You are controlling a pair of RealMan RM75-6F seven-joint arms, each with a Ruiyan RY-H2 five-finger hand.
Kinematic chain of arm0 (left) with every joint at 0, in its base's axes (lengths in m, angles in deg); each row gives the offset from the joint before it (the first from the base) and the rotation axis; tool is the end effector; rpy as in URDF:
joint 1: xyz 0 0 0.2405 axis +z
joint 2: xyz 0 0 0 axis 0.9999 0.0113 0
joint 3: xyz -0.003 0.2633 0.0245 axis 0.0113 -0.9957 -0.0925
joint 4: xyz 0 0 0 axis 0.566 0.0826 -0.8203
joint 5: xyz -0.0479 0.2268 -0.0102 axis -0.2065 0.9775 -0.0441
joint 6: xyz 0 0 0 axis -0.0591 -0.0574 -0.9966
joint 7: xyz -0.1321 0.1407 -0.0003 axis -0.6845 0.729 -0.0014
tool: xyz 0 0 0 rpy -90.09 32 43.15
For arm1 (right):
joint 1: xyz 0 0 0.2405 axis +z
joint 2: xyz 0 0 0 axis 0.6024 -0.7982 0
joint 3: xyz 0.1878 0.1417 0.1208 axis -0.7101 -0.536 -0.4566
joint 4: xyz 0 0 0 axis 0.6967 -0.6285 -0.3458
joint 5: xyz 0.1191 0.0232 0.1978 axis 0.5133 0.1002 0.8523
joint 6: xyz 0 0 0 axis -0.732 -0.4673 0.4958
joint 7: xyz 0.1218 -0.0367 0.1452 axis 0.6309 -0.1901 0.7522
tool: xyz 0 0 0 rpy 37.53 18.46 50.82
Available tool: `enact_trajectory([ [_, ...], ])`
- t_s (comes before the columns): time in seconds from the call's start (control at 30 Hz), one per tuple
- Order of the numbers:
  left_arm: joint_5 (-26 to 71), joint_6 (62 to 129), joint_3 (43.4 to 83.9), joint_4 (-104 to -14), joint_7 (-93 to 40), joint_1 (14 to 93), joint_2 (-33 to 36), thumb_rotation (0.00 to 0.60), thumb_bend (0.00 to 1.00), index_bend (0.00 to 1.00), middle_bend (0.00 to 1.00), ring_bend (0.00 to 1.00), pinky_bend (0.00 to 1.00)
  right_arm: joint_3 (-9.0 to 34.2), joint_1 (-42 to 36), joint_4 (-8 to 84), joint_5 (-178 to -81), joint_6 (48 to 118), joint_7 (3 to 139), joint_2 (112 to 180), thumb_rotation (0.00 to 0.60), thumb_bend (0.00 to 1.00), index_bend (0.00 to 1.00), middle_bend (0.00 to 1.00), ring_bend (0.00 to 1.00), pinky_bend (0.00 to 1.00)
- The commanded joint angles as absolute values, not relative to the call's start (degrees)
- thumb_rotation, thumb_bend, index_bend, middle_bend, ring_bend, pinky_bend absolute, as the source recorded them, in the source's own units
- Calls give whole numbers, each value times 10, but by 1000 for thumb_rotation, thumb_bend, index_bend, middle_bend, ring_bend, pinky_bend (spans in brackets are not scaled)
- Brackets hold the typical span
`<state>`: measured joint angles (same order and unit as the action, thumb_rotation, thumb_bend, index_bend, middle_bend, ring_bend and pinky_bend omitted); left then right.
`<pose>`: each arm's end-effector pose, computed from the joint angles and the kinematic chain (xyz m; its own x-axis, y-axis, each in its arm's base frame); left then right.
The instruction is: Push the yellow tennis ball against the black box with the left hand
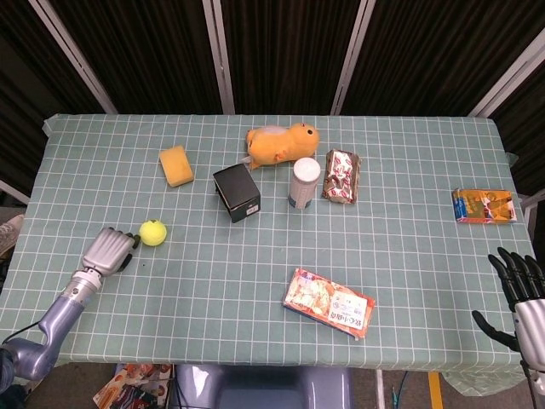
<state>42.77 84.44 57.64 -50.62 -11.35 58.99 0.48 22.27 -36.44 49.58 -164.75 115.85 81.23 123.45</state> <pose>-0.3168 0.3757 -0.0119 0.7827 0.2228 0.5811 0.6199 -0.3615 -0.6964 -0.3221 -0.1956 0.1841 0.3630 0.1054 0.9258 -0.9120 -0.1634 0.3762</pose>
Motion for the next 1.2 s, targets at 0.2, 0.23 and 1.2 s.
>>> enact_trajectory([
  [0.2,419,832,580,-499,-115,575,-5,600,403,434,498,536,514,222,-365,495,-1646,1158,812,1235,600,267,0,0,0,0],
  [0.23,418,831,581,-498,-116,573,-6,600,403,434,498,536,514,222,-365,495,-1645,1157,812,1235,600,267,0,0,0,0],
  [1.2,409,808,591,-483,-89,516,-44,600,402,419,471,506,483,221,-369,492,-1646,1165,825,1231,600,267,0,0,0,0],
])
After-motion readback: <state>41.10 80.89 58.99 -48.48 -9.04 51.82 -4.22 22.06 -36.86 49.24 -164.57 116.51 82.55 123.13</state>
